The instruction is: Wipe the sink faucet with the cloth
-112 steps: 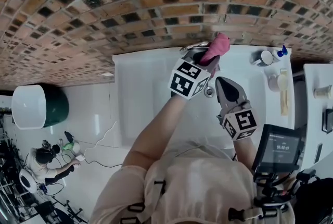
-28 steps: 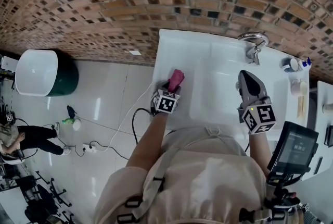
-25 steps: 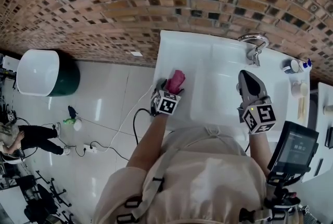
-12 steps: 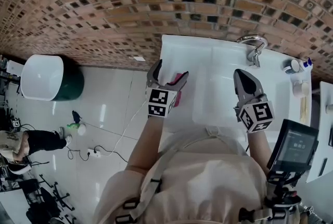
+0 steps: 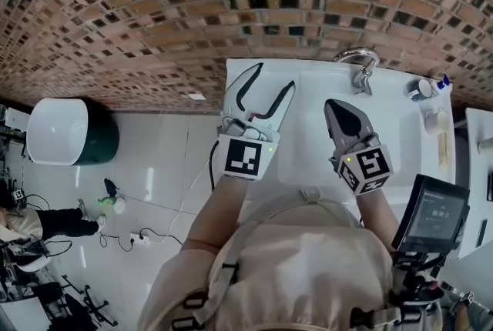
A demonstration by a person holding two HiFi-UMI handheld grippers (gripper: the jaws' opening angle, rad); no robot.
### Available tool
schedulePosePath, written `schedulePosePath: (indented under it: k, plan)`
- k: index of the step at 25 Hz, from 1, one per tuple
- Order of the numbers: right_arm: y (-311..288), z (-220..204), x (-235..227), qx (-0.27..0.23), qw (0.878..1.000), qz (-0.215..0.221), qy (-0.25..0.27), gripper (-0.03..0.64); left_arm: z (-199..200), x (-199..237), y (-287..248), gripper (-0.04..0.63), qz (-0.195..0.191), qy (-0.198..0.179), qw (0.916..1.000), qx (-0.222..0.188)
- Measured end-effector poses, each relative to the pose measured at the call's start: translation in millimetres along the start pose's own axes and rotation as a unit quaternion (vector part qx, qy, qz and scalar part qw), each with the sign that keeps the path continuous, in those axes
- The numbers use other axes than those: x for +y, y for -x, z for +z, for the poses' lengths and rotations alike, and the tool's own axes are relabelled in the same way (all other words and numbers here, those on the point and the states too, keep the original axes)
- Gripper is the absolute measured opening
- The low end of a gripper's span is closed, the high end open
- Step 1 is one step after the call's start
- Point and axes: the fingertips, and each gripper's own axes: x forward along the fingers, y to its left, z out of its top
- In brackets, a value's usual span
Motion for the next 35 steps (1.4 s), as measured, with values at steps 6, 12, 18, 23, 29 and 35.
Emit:
schedulePosePath:
  k: [6,12,18,23,29,35]
  plan:
    - [-2,19,-8,-0.025,1.000,-0.013,0.012,-0.014,18,-7,-6,0.108,-0.009,0.009,0.9989,-0.046]
    - [-1,32,-9,-0.044,0.998,-0.017,0.031,-0.012,6,-7,-3,0.006,-0.004,0.040,0.9987,-0.030]
    - [-2,34,3,-0.049,0.998,0.002,0.049,-0.014,-21,-10,-6,0.006,-0.009,0.072,0.9974,0.001]
    - [-3,34,8,-0.052,0.996,0.012,0.076,-0.014,-39,-8,-7,0.006,0.000,0.082,0.9963,0.028]
    - [-1,36,7,-0.053,0.995,0.008,0.082,-0.014,-44,-13,-6,0.006,-0.006,0.093,0.9952,0.032]
    - [-2,36,7,-0.057,0.995,0.010,0.084,-0.014,-44,-14,-4,0.006,-0.007,0.096,0.9950,0.028]
